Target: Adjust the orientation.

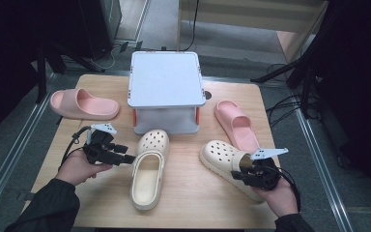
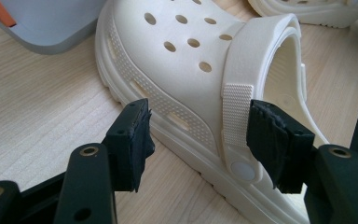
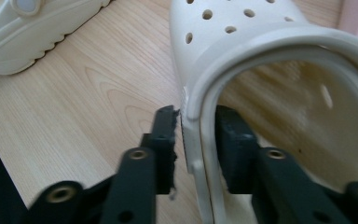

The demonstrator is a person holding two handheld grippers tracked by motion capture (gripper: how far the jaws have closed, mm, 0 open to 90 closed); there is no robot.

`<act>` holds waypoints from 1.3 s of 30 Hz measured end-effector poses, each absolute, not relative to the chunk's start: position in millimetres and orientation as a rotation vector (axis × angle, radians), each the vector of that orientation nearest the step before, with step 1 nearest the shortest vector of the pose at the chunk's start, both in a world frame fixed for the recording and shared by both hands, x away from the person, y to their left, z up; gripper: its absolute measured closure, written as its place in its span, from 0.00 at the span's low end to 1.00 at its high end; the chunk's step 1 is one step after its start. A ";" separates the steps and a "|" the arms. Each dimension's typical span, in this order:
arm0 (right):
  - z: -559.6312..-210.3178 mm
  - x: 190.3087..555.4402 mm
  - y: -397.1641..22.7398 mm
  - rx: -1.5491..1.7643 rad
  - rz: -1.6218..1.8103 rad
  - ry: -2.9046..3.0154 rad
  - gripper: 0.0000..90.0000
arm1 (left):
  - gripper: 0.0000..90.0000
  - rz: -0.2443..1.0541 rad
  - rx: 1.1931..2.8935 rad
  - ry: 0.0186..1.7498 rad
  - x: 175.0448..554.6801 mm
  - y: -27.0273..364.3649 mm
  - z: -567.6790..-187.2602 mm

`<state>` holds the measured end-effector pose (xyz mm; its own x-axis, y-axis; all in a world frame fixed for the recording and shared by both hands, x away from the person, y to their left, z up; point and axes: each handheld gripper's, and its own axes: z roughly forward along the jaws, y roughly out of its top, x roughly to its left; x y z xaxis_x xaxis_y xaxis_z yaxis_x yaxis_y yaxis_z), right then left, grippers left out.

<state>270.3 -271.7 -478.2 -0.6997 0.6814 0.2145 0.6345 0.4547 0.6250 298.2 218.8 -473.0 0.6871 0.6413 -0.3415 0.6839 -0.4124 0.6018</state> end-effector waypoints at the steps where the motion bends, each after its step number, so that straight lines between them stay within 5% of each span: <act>1: -478.6 271.7 -270.7 1.183 1.073 2.624 0.84 | 0.44 -0.071 2.152 1.011 298.2 218.8 -473.0; 39: -464.3 287.5 -163.2 1.227 1.051 2.546 0.87 | 0.50 -0.032 2.128 0.985 294.6 220.2 -473.7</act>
